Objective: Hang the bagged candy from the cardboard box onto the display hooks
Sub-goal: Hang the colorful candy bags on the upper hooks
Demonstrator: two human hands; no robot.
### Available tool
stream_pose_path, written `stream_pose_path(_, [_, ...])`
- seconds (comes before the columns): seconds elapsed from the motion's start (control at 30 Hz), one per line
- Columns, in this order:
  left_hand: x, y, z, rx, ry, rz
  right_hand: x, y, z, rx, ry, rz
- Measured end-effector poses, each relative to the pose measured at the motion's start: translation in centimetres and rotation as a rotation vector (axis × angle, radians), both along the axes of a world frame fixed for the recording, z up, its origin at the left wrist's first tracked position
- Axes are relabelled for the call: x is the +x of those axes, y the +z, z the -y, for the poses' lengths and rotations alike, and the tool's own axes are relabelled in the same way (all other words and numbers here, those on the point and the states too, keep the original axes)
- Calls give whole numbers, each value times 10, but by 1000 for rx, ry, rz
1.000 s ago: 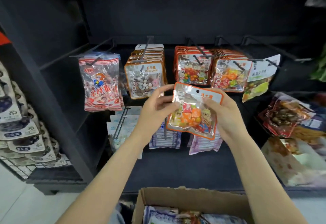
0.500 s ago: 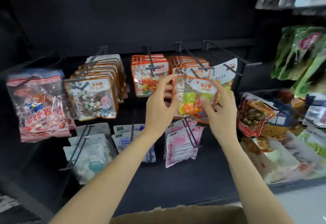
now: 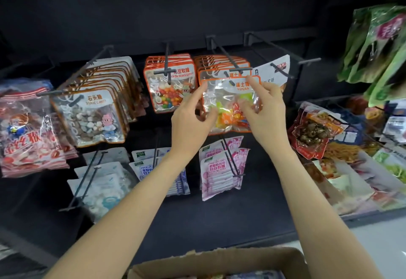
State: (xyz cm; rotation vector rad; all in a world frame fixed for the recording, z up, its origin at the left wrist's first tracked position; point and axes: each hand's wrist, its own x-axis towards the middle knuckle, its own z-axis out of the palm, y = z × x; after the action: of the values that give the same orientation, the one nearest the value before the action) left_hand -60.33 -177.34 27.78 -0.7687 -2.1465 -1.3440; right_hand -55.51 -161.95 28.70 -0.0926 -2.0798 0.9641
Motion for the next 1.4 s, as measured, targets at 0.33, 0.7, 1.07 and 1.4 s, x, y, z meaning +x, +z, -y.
stream_pose_path(0.33, [-49, 8, -22, -205, 215, -63, -61, -9, -2, 630, -563, -48])
stream_pose_path(0.7, [10, -49, 8, -112, 159, -154, 22, -82, 10, 238, -141, 12])
stream_pose_path(1.07, [69, -226, 98, -660, -183, 64, 151, -278, 22, -50, 155, 912])
stream_pose_path(1.4, [81, -323, 131, -1054, -138, 418, 223, -421, 47, 53, 44, 1636])
